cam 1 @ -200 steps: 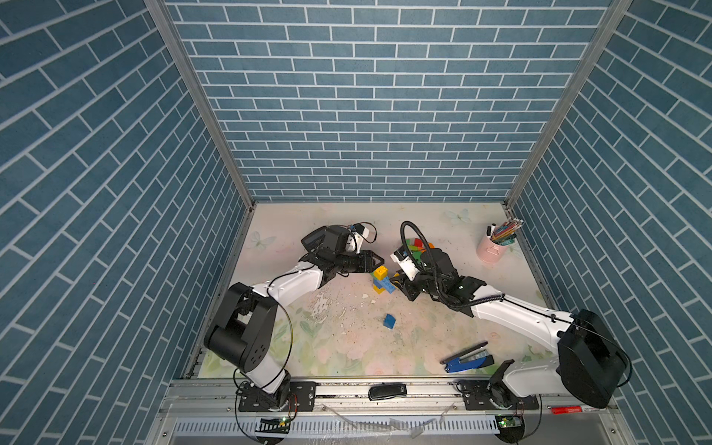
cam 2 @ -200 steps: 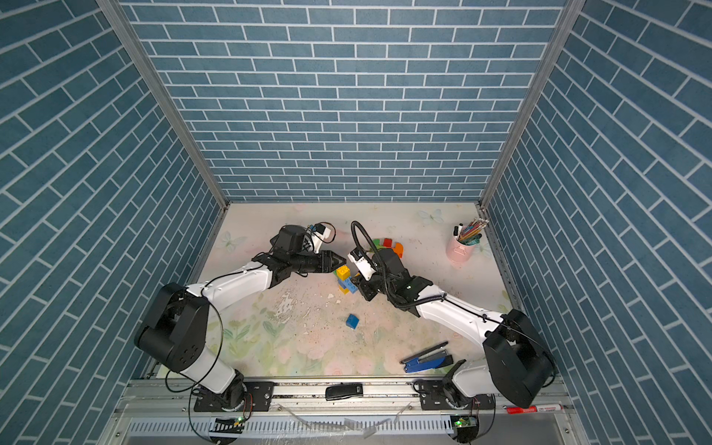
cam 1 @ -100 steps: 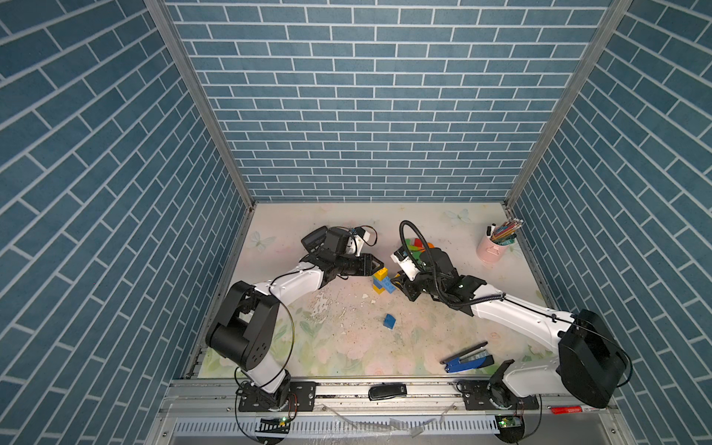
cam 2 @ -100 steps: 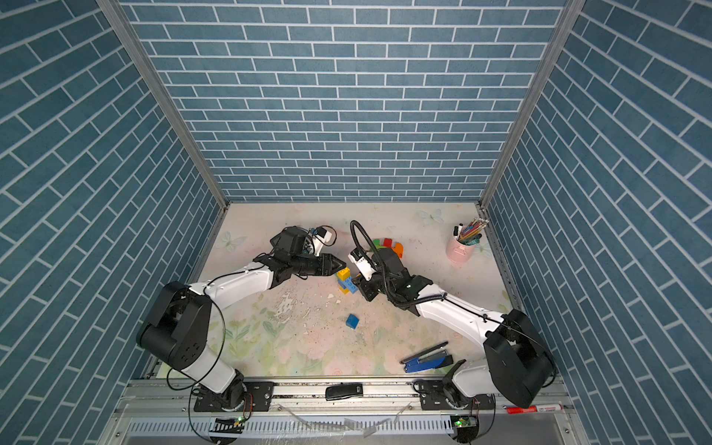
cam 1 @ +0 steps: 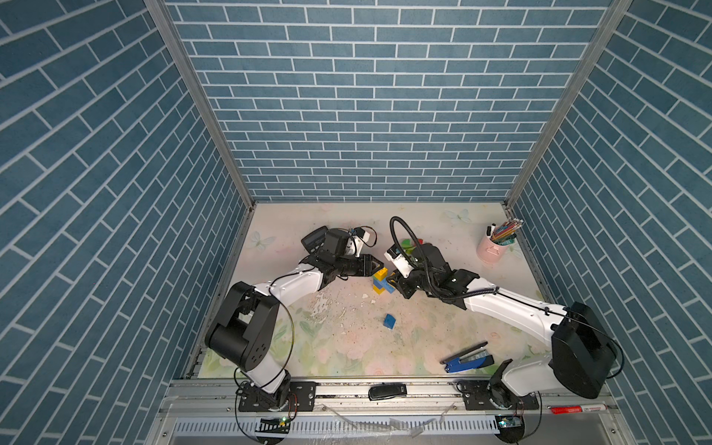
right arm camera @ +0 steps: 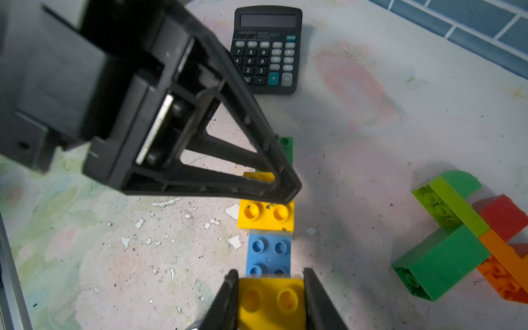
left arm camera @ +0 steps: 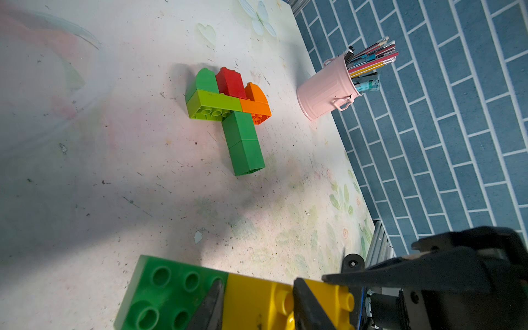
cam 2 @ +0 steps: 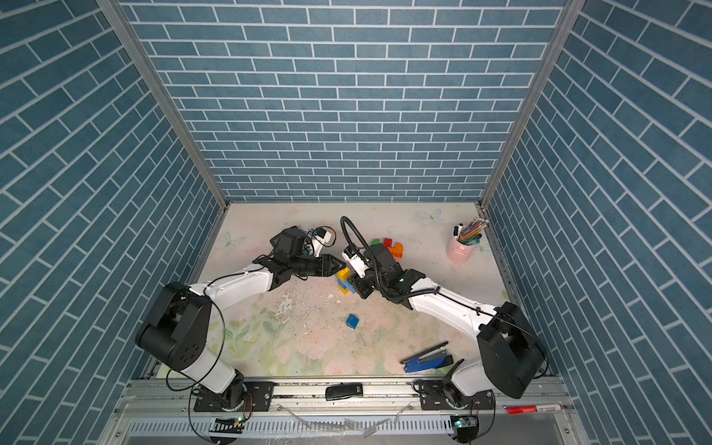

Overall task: Assemble a fork with lego
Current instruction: Assemble the lego brick with the lego brick.

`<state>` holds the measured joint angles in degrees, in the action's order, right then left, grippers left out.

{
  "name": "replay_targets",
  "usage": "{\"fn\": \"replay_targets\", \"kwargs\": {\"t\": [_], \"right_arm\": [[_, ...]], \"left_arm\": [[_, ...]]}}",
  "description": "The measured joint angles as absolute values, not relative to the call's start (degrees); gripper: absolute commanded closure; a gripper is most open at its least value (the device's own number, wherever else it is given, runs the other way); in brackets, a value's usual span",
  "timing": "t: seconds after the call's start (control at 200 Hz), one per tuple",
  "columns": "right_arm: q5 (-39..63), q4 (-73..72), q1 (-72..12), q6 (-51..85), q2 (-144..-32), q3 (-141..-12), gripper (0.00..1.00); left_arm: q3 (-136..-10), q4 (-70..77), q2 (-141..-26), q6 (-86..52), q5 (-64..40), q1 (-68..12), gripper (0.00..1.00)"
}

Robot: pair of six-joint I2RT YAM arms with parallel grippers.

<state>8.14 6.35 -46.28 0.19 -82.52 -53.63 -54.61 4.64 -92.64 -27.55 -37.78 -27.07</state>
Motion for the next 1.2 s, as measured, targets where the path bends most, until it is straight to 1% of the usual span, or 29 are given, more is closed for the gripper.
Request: {"fn": "replay_targets", "kwargs": {"t": [0.31, 0.93, 1.2], "right_arm": [[7.5, 3.3, -46.9, 1.3, -82.6, -52.2, 1.0], [7.2, 2.6, -47.2, 5.8, -83.0, -51.7, 1.0], [5.1, 1.9, -47.5, 6.7, -83.6, -51.7, 1.0]], "left_arm": [[-54.5, 4.6, -92.6, -27.6, -37.8, -27.0, 0.59], [-54.5, 4.7, -92.6, -27.6, -37.8, -27.0, 0.59], [-54.5, 4.7, -92.6, -27.6, -37.8, -27.0, 0.59]]}}
